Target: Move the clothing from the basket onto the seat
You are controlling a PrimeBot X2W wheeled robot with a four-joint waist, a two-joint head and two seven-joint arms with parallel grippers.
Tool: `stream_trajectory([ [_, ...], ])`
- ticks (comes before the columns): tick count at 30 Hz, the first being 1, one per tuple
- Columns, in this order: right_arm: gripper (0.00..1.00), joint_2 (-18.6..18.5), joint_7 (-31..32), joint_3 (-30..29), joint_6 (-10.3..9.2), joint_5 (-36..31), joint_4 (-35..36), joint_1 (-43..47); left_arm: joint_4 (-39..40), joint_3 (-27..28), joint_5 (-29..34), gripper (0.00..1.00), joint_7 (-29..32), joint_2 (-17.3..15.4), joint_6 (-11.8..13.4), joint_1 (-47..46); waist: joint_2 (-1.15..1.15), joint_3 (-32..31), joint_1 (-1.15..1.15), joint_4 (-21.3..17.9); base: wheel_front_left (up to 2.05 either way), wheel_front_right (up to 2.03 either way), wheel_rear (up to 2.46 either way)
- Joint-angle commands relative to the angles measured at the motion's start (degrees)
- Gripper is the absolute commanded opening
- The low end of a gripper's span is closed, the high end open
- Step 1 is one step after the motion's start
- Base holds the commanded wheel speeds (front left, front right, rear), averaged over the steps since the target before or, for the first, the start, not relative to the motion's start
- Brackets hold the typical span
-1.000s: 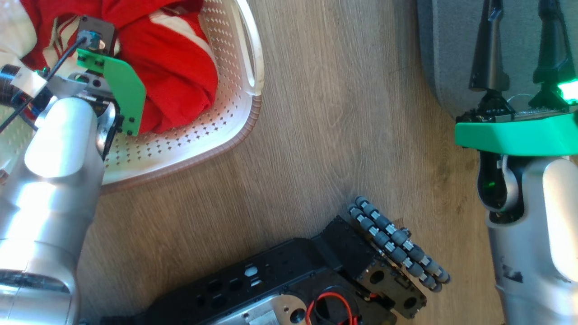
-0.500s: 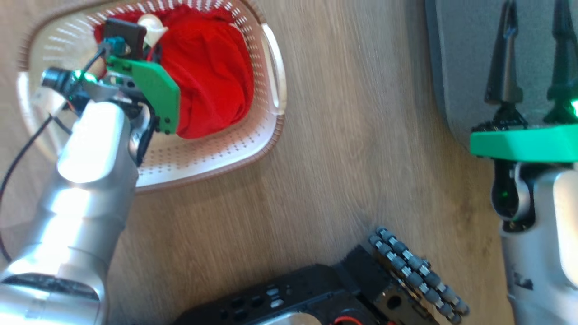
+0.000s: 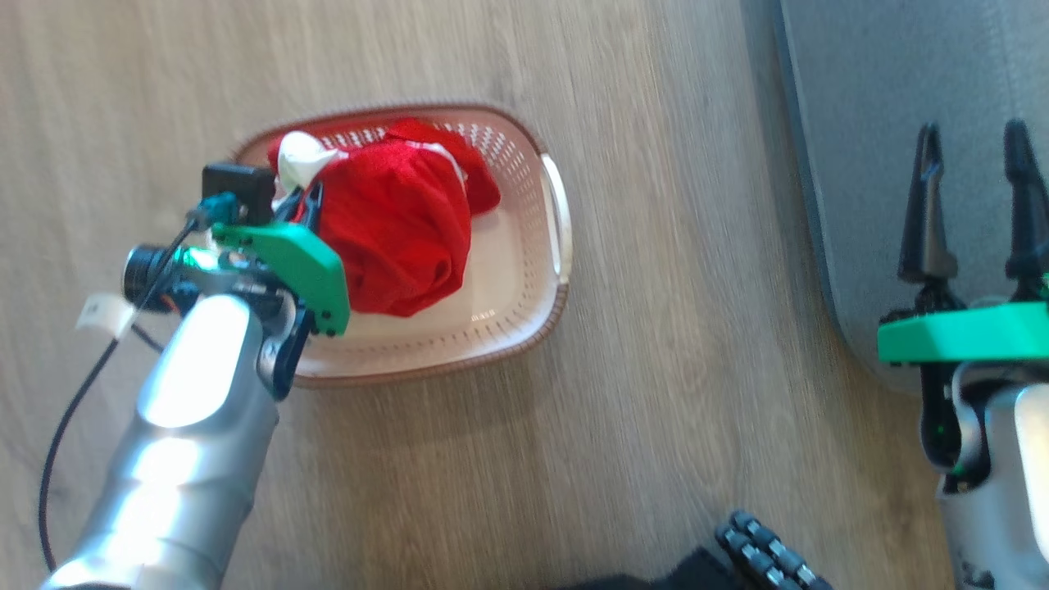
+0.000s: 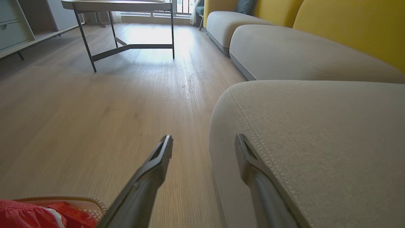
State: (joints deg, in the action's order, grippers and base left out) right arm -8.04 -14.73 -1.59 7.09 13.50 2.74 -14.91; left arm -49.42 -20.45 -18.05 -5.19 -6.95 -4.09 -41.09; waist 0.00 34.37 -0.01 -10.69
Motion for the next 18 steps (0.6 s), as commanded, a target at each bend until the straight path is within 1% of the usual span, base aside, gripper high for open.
stream_trajectory([
  [1,1.0,-1.57,-0.27,0.73,0.4,-0.32,1.14,2.23,2.34,2.08,-0.74,0.0,-1.15,-1.55,-0.04,1.56,0.0,-5.13,0.01,2.66,0.0,0.0,0.0],
  [10,1.0,-3.82,-0.27,0.1,0.4,-0.12,-0.08,6.78,9.8,4.28,-3.9,0.0,-2.75,-3.12,0.94,10.26,0.0,-13.32,0.01,4.65,0.0,0.0,0.0],
  [18,1.0,-4.85,-0.27,-0.16,0.4,0.28,-0.94,10.31,19.11,5.93,-5.74,0.0,-1.97,-5.08,2.86,17.48,0.0,-18.99,0.01,6.19,0.0,0.0,0.0],
])
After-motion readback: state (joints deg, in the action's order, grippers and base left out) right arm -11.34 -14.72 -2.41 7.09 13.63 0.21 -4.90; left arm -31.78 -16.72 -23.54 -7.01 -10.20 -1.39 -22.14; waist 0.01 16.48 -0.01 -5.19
